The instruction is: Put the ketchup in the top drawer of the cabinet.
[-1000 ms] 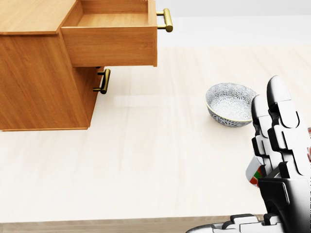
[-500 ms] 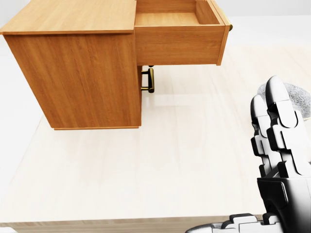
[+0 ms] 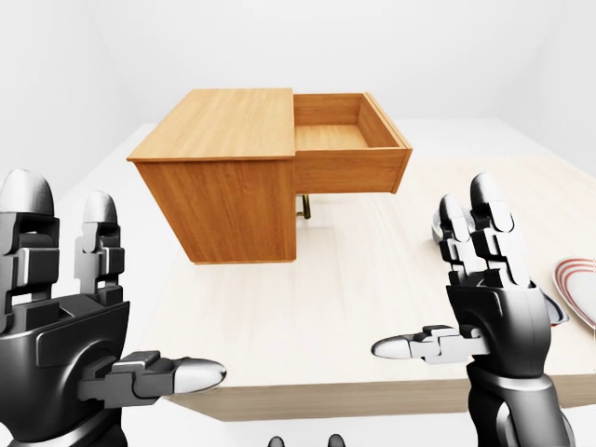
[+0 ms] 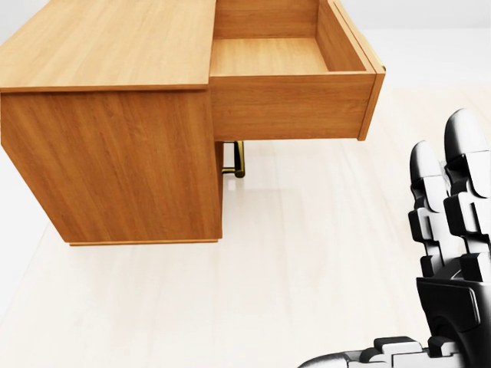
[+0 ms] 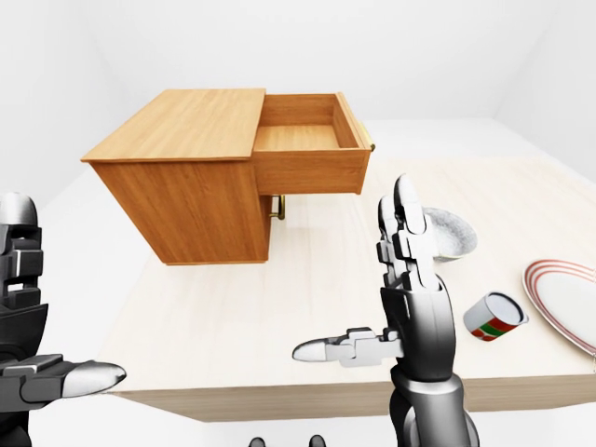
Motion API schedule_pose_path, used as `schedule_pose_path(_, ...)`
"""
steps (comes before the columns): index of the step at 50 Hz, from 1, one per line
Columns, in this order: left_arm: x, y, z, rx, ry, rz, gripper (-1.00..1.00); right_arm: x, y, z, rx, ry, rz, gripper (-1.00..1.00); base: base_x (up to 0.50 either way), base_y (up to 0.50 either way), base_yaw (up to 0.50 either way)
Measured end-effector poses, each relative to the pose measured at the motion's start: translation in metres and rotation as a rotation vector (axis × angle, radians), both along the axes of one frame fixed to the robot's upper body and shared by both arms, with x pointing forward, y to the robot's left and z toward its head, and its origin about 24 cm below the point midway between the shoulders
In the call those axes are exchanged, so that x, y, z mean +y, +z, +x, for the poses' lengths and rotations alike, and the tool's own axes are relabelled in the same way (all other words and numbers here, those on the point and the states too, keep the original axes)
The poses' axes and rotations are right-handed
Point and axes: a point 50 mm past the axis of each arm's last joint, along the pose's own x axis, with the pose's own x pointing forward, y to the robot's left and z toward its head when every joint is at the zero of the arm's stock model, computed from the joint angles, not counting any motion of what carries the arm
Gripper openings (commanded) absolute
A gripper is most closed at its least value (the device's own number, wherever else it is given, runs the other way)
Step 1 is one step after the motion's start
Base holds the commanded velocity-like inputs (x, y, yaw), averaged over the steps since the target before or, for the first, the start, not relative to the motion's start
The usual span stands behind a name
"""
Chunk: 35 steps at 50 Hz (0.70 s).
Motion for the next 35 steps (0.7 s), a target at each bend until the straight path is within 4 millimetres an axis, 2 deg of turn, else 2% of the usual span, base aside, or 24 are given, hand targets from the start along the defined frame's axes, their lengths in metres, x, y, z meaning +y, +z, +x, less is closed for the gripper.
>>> schedule_pose_path(31,0.0010,0.0003,-0.0002,0.004,-0.006,-0.012,1.00,-0.0002,-0.0003,0.0004,0.001,0.005,0.008,1.00,0.50,0.00,0.00)
schedule_pose_path(35,0.0011,0.0004,-0.0003,0.004,-0.006,-0.012,1.00,-0.0008,0.0010,-0.0006,-0.006,0.003,0.016,1.00,0.00,0.00,0.00)
